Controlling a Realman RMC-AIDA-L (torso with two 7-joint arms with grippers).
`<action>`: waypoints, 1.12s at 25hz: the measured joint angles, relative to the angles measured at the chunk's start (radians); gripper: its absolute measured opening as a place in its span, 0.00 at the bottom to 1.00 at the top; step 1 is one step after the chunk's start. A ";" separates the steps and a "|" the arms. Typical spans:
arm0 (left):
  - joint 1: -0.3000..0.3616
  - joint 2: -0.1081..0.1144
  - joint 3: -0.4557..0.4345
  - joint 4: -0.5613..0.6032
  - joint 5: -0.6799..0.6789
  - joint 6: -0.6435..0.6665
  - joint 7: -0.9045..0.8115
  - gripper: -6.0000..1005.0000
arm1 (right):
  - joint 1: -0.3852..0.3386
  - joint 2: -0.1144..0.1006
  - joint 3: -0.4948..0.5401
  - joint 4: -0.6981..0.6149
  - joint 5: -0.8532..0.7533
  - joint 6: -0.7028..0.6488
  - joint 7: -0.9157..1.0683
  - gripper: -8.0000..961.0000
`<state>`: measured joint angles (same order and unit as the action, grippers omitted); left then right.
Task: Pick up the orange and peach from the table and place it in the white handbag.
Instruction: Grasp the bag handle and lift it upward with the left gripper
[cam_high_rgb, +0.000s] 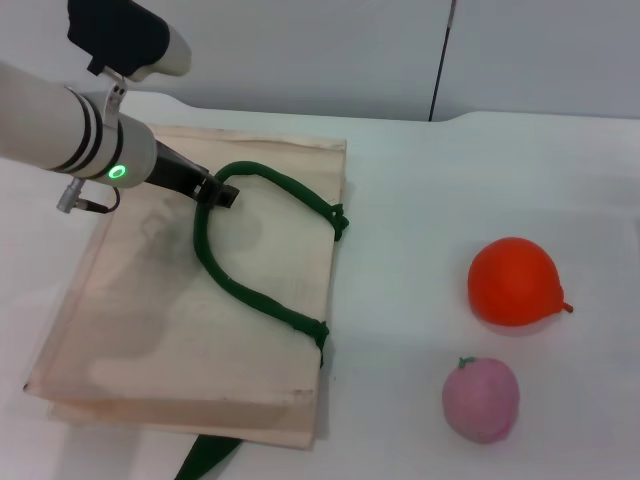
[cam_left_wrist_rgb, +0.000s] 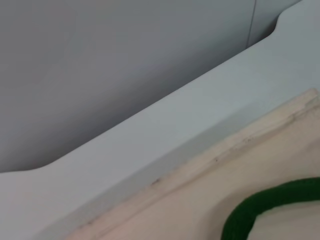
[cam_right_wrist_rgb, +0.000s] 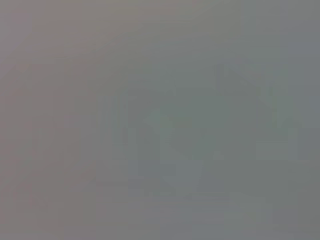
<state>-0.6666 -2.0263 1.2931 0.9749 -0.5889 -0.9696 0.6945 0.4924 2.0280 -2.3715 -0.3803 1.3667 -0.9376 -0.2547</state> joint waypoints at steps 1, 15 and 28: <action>-0.003 0.000 0.000 -0.006 0.000 0.003 0.001 0.51 | 0.000 0.000 0.000 0.000 0.000 0.000 0.000 0.70; -0.027 0.000 0.000 -0.069 0.009 0.060 0.008 0.47 | 0.009 0.000 0.000 0.000 0.000 0.001 0.000 0.70; -0.037 -0.004 0.009 -0.062 -0.020 0.071 0.030 0.25 | 0.010 0.000 -0.005 0.000 0.000 0.005 -0.001 0.70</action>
<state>-0.7039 -2.0300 1.3024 0.9130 -0.6092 -0.8985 0.7250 0.5022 2.0279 -2.3764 -0.3804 1.3668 -0.9323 -0.2552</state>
